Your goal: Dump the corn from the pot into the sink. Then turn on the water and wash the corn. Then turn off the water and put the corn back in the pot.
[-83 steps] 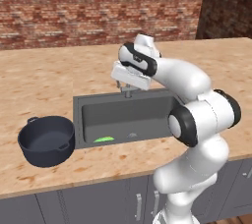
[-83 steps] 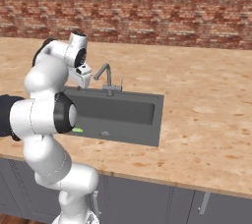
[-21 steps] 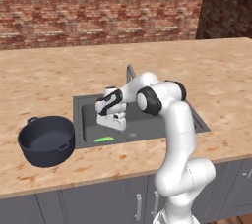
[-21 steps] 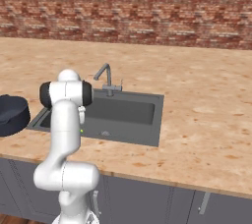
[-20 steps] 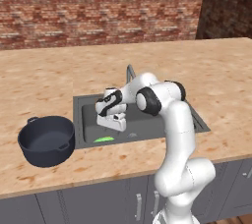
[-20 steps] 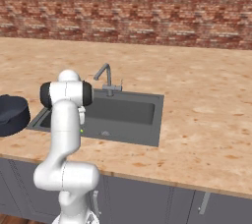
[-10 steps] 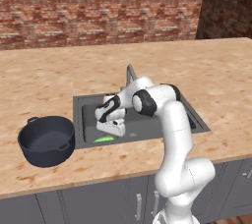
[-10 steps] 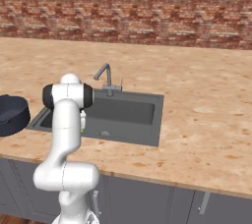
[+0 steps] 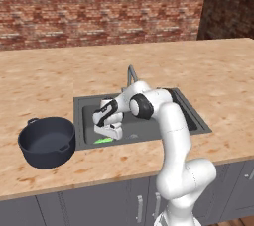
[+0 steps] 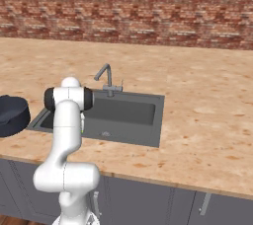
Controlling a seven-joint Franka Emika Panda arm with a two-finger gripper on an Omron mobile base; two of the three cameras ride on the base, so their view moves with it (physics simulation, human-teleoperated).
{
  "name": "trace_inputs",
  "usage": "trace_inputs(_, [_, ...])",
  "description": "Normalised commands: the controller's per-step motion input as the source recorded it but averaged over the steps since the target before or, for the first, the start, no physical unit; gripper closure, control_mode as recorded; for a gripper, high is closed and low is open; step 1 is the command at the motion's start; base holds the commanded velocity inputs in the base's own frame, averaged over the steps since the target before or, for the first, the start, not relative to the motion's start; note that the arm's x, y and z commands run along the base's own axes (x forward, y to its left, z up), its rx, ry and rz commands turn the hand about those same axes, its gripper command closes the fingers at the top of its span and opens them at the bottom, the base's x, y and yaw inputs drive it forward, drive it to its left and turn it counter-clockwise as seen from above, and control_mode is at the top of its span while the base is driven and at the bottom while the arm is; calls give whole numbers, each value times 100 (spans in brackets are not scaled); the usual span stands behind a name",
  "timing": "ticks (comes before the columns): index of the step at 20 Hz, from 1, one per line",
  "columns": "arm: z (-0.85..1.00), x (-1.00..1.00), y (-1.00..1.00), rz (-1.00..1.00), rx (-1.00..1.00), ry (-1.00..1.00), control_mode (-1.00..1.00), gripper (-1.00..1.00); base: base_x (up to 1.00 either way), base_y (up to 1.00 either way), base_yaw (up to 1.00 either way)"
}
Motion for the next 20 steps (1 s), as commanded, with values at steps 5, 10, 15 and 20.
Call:
trace_inputs(5, [-33, 24, 25, 0, 0, 0, -100, -100, 0, 0, 0])
trace_inputs(10, [-35, 14, 27, 0, 0, 0, -100, -100, 0, 0, 0])
trace_inputs(15, [-46, 4, 31, 0, 0, 0, -100, -100, 0, 0, 0])
trace_inputs(20, [-51, 0, 32, 0, -1, 1, -100, -100, 0, 0, 0])
